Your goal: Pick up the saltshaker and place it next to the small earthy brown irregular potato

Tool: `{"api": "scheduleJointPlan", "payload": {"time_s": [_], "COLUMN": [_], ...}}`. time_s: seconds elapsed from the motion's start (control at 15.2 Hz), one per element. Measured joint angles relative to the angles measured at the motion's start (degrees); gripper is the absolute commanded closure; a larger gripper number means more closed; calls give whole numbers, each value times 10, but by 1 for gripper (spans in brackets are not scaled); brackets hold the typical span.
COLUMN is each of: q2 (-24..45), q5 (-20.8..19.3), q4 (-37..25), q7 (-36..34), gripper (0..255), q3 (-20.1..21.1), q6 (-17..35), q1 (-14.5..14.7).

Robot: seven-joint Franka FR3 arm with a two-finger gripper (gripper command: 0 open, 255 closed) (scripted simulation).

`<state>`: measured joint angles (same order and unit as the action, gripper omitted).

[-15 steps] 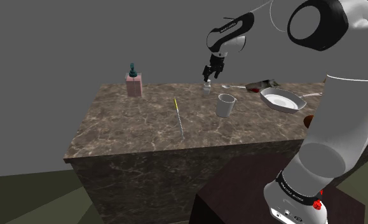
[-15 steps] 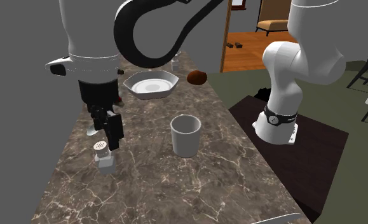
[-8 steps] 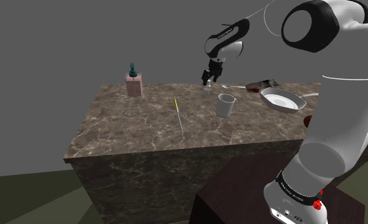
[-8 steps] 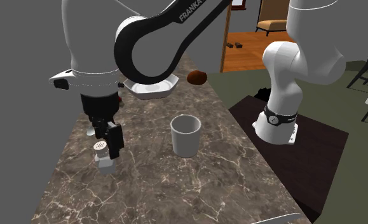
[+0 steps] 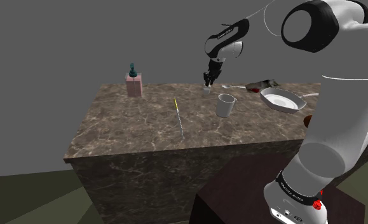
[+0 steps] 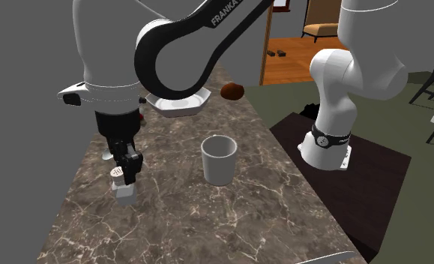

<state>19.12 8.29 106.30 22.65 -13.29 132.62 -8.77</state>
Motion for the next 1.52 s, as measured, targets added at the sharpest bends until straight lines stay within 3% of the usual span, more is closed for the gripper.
{"api": "scheduleJointPlan", "payload": {"time_s": [0.53,1.52], "q2": [-1,-42], "q5": [-1,-19], "q4": [-2,-60], "q7": [-1,-15], "gripper": [255,255], "q3": [0,-7], "q6": [-3,-100], "q1": [0,3]}}
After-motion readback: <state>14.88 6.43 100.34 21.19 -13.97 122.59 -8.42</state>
